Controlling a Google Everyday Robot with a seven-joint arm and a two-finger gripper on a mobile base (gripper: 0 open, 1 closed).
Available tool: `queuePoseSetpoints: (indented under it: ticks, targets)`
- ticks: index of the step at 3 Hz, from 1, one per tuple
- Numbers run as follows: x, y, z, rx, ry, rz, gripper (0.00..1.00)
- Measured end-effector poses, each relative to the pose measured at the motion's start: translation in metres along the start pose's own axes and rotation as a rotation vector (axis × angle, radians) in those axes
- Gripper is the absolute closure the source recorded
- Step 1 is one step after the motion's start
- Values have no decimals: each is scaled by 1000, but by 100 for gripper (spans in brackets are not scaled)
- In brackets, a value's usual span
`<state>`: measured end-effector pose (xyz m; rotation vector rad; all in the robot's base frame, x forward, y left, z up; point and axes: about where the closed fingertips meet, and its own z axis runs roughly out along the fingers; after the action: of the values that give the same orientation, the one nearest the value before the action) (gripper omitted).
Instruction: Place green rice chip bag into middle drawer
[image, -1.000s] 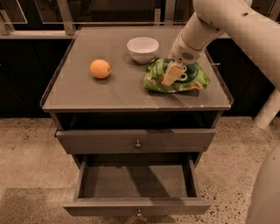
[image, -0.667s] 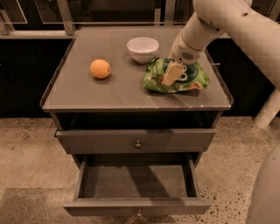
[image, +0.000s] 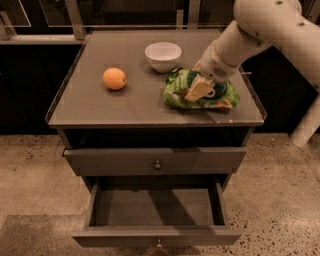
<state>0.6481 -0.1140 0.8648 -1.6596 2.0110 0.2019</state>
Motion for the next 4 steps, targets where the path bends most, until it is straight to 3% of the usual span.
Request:
queuePoseSetpoints:
  ticks: [1, 2, 3, 4]
  targets:
    - [-16, 85, -16, -121, -178, -7, 100]
    - [-25, 155, -22, -227, -323, 12, 100]
    - [-30, 210, -19, -344, -455, 88, 100]
    - [-24, 234, -6, -403, -452, 165, 100]
